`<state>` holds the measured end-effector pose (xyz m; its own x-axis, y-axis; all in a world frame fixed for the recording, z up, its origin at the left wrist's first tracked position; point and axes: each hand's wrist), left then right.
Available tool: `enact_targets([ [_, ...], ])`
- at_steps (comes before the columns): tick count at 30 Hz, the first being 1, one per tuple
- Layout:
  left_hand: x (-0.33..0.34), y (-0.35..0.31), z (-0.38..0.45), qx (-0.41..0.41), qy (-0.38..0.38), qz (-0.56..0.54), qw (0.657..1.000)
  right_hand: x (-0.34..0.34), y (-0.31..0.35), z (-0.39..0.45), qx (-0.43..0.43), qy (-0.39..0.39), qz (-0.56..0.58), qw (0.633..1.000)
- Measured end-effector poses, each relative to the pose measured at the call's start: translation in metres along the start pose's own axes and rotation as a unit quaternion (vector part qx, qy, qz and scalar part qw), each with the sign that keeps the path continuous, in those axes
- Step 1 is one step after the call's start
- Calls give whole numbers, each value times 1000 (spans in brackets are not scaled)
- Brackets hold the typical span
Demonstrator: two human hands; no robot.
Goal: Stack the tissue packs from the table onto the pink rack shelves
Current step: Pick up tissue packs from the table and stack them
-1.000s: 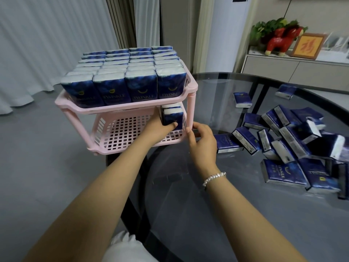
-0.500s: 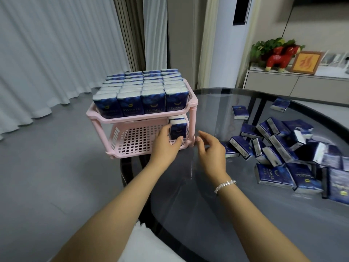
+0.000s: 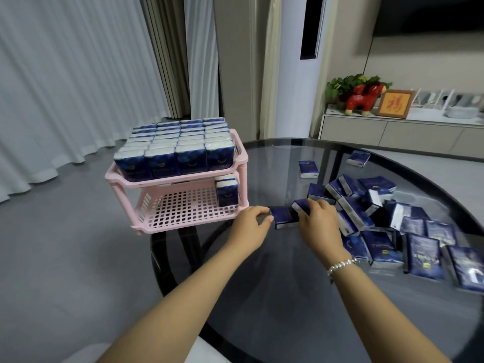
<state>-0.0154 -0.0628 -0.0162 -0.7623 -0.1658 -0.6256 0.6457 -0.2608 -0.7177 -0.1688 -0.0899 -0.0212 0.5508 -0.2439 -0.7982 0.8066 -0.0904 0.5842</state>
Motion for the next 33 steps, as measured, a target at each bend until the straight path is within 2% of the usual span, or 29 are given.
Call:
enact_targets([
  [3,19,-6,13,-23,47,0,999,-3,-2,8,13,63,-83,994],
  [7,37,-2,20,-71,46,10,996,-5,-7,15,24,92,-86,992],
  [10,38,1,19,-99,32,7,995,-7,-9,15,35,133,-60,989],
  [15,26,4,8,-131,50,11,990,-7,-7,12,57,190,34,980],
  [21,7,4,-13,-133,49,-11,990,-1,-11,-3,46,178,106,977],
  [25,0,9,-28,-160,20,-110,981,1,-11,-13,30,165,128,977],
  [29,-15,7,-32,-188,-7,-280,941,-5,-16,-19,-8,116,134,984],
  [31,-20,6,-32,-193,1,-325,926,-15,-17,-20,-41,99,127,986],
  [33,-23,3,-31,-188,8,-349,918,-29,-17,-21,-88,120,96,984],
])
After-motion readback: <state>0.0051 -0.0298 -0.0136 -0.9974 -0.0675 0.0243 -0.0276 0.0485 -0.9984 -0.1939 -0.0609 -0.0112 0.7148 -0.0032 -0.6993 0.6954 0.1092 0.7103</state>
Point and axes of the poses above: each hand's wrist, its own z-axis towards the middle knuckle, its own x-axis out of the palm, y = z × x, and after that the axes turned 14 degrees about x, right-handed
